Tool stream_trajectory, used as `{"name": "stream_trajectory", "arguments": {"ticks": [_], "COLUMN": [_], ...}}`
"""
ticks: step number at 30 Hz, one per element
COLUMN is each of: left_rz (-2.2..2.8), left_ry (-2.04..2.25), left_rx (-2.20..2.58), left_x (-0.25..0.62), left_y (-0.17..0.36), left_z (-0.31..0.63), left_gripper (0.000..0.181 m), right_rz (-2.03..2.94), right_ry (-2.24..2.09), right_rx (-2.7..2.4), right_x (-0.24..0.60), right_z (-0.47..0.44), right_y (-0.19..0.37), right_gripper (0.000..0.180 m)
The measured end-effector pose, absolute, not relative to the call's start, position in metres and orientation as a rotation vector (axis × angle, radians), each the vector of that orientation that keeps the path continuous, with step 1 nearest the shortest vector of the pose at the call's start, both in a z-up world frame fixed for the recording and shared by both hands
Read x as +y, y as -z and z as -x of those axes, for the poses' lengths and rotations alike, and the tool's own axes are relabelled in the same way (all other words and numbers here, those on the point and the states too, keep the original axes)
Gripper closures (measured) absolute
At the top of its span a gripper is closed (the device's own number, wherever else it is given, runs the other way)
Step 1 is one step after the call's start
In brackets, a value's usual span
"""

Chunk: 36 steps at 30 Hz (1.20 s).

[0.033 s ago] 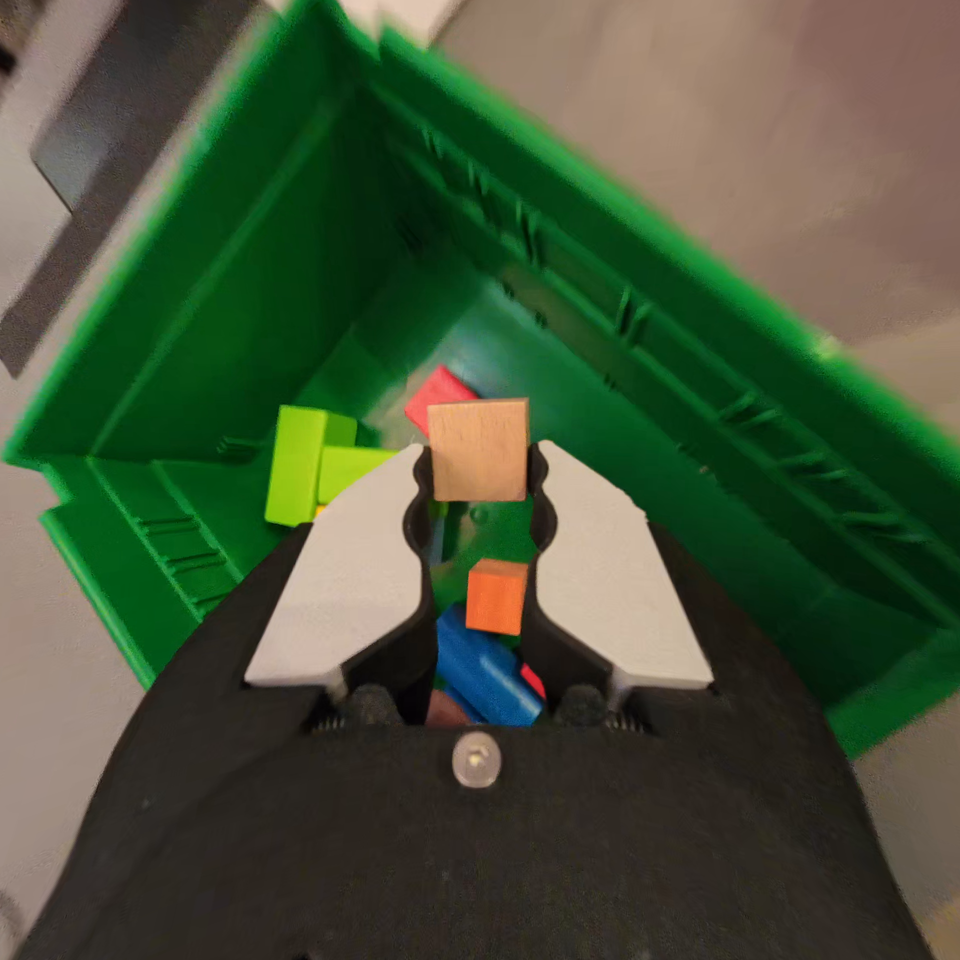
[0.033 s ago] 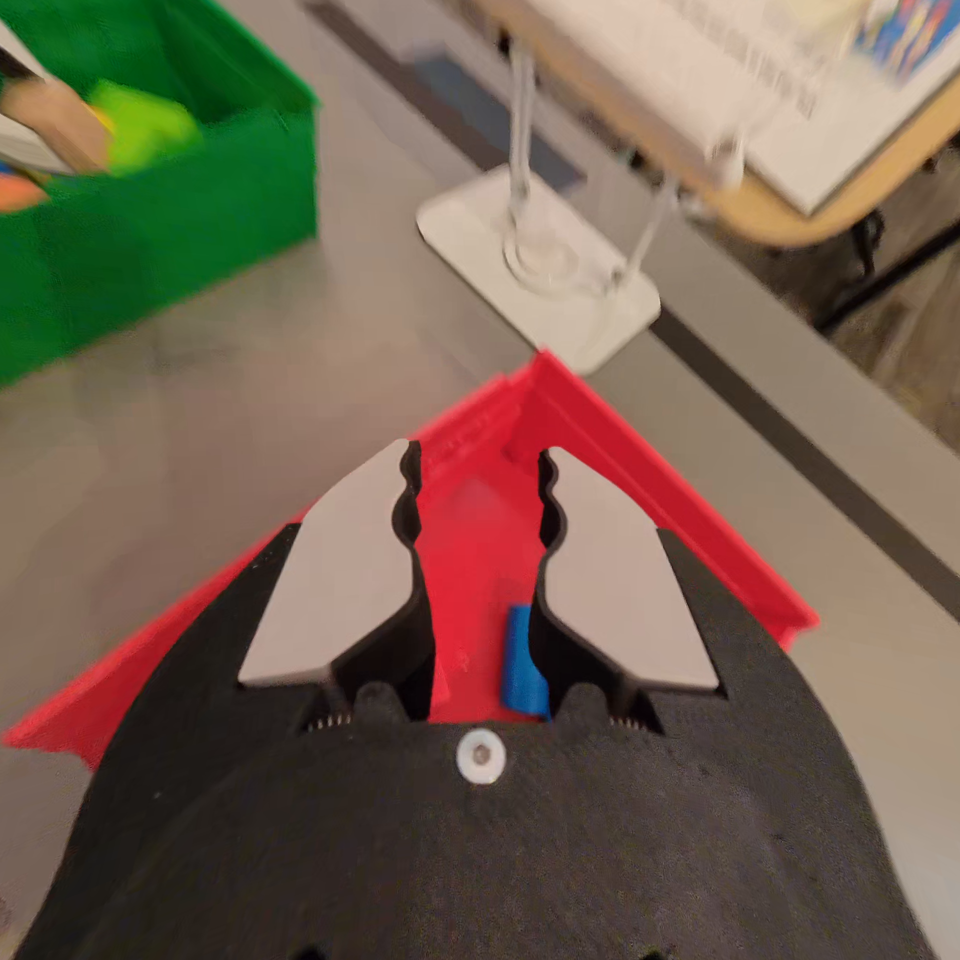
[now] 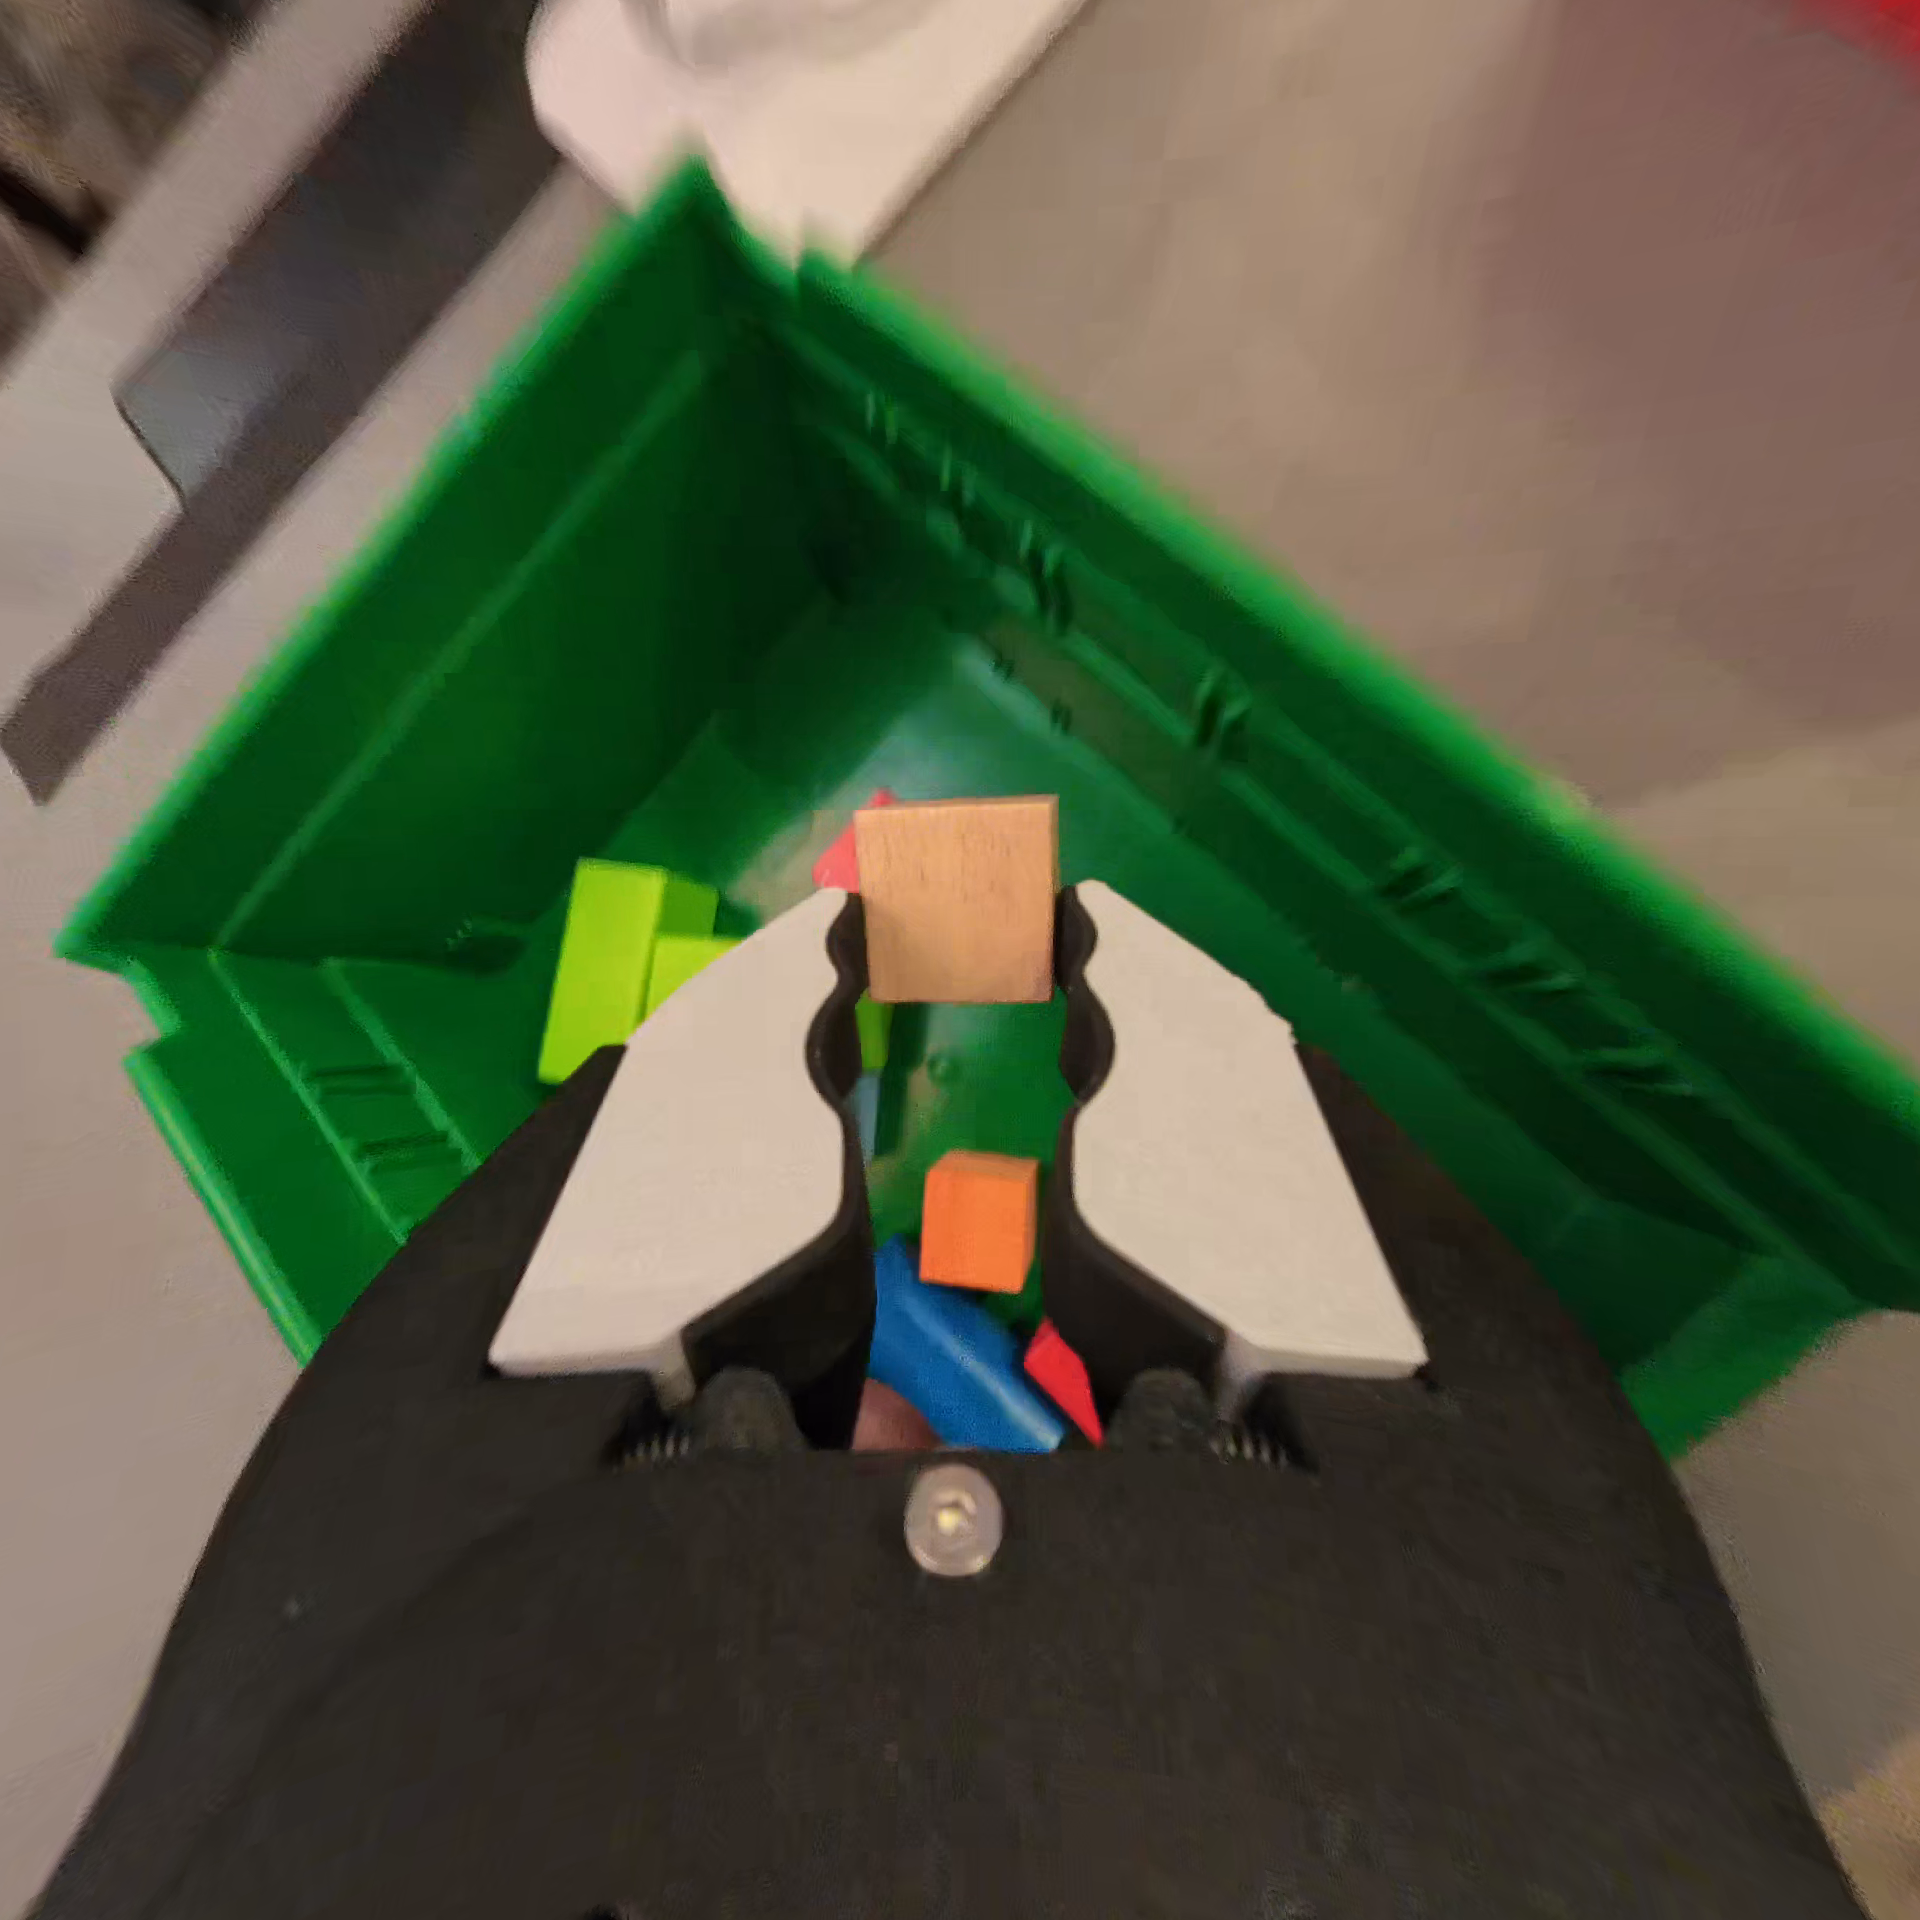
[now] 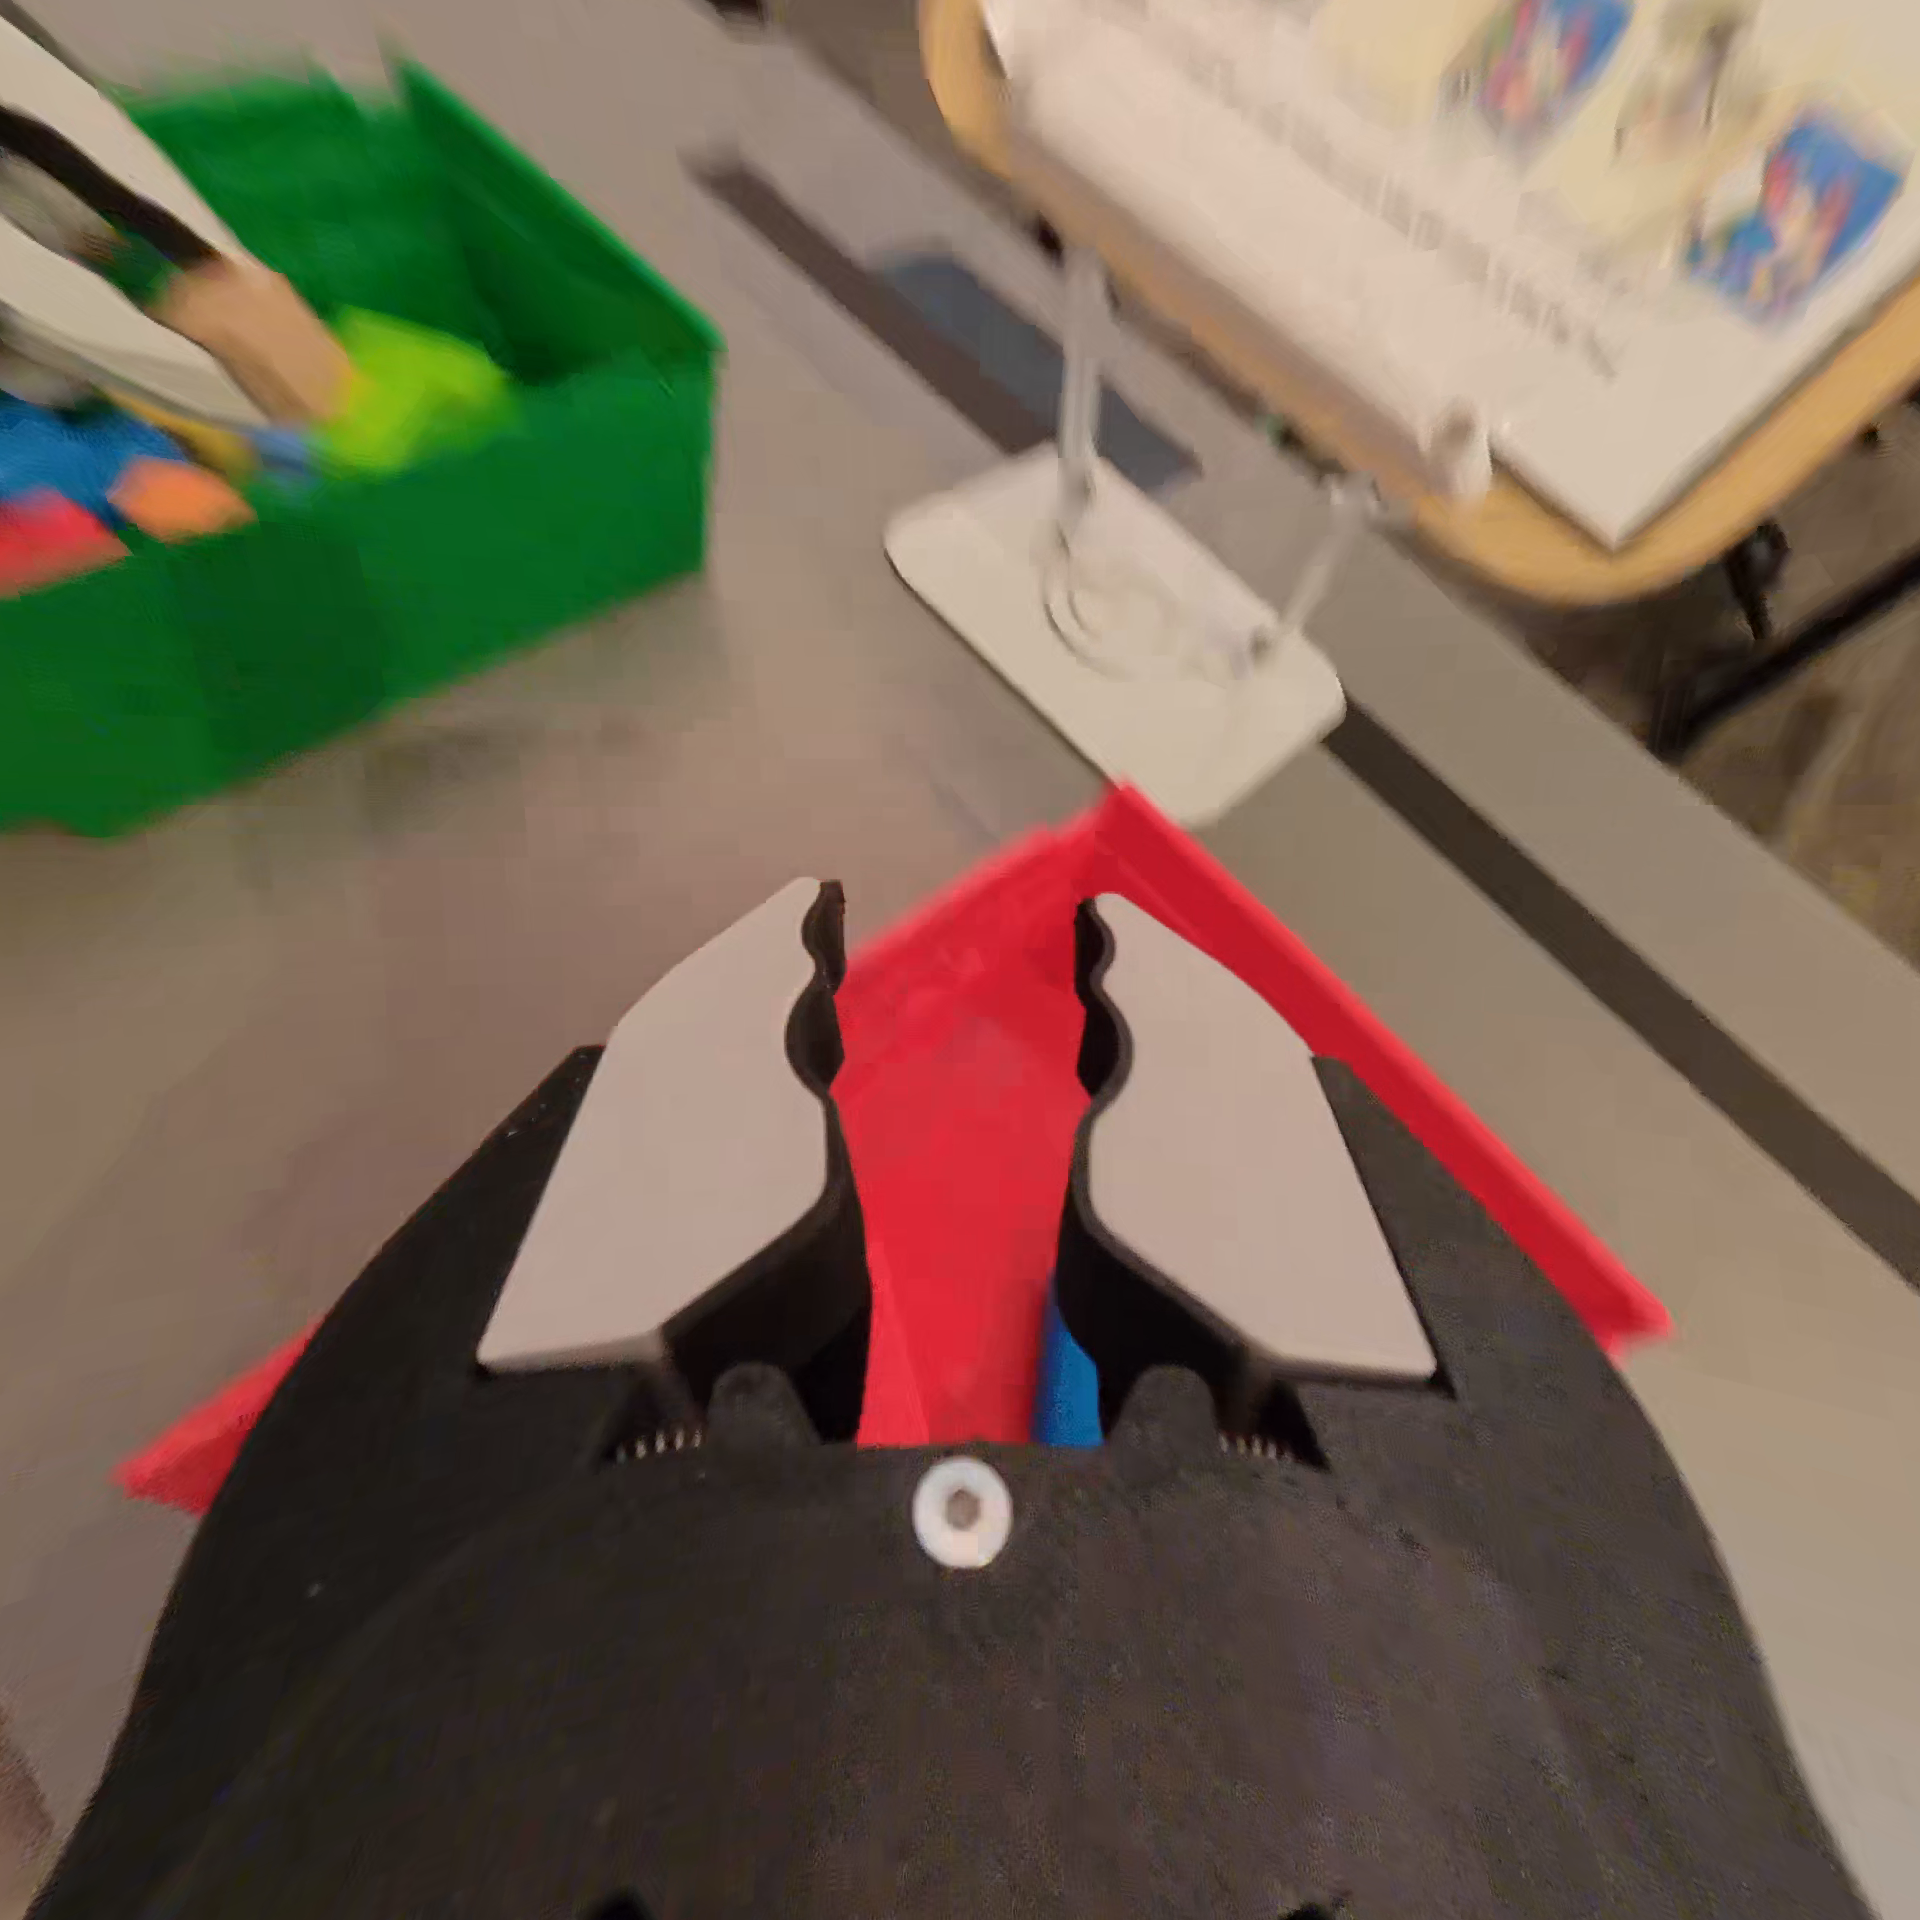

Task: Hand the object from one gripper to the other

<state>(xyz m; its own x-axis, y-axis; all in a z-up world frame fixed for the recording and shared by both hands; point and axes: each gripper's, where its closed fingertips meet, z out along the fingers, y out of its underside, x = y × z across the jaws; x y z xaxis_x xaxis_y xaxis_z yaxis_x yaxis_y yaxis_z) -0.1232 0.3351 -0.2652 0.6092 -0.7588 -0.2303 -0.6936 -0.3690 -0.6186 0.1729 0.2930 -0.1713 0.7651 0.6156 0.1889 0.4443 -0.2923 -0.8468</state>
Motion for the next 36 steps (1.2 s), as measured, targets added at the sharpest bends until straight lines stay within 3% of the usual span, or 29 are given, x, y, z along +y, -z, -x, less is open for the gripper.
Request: {"name": "stream_trajectory", "arguments": {"ticks": [5,9,14,19,27,30,36], "left_rz": [1.8,1.603,1.449,1.401,1.369,1.354,1.419], "left_ry": [0.322,0.619,0.88,1.017,1.114,0.943,0.806], "left_rx": [1.186,1.208,1.241,1.234,1.195,1.18,1.14], "left_x": [0.304,0.257,0.209,0.192,0.188,0.201,0.227], "left_y": [0.182,0.14,0.115,0.105,0.099,0.096,0.095], "left_z": [0.071,0.018,-0.019,-0.027,-0.03,-0.023,0.001], "left_gripper": [0.146,0.145,0.146,0.146,0.145,0.133,0.158], "right_rz": [1.646,1.503,1.436,1.366,1.341,1.367,1.704], "right_ry": [-0.625,-0.854,-1.055,-1.217,-1.186,-1.117,-0.707], "right_rx": [-0.842,-0.891,-0.909,-0.9,-0.921,-0.896,-0.797], "right_x": [0.257,0.229,0.21,0.197,0.194,0.203,0.259], "right_z": [-0.099,-0.05,-0.018,-0.012,-0.016,-0.035,-0.12], "right_y": [0.111,0.095,0.099,0.092,0.084,0.077,0.115], "right_gripper": [0.136,0.131,0.13,0.142,0.146,0.146,0.146]}}
